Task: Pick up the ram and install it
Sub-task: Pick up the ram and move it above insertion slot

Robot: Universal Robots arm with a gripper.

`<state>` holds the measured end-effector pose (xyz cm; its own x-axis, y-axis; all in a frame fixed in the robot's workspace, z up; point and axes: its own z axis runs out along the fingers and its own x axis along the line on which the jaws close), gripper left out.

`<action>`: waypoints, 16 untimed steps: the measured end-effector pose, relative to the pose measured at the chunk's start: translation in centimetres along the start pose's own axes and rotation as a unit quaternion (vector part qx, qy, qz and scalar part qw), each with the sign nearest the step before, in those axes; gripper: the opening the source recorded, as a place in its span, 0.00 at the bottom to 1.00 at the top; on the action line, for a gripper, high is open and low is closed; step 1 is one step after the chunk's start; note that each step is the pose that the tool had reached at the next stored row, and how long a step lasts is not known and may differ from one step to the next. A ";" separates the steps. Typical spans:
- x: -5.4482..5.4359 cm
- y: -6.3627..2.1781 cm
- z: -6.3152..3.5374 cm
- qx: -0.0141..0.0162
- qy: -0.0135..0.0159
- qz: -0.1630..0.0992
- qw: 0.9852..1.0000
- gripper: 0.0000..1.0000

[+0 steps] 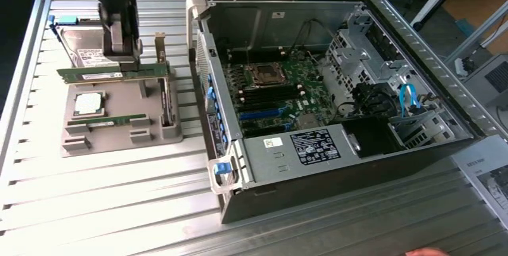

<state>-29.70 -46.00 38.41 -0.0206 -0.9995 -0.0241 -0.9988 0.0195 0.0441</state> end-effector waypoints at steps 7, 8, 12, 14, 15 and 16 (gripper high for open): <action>0.0 -2.11 -0.09 0.000 0.000 0.000 1.000 0.12; -0.1 -2.41 -0.10 0.000 0.000 0.000 1.000 0.12; -0.1 -3.63 -0.15 0.000 0.000 0.000 1.000 0.12; -0.1 -4.20 -0.18 -0.001 0.000 0.000 1.000 0.12; -0.1 -4.51 -0.20 -0.001 0.000 0.000 1.000 0.12; -0.1 -4.80 -0.21 -0.001 0.000 0.000 1.000 0.12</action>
<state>-24.89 -46.00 38.41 -0.0205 -0.9995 -0.0242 -0.9988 0.0193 0.0452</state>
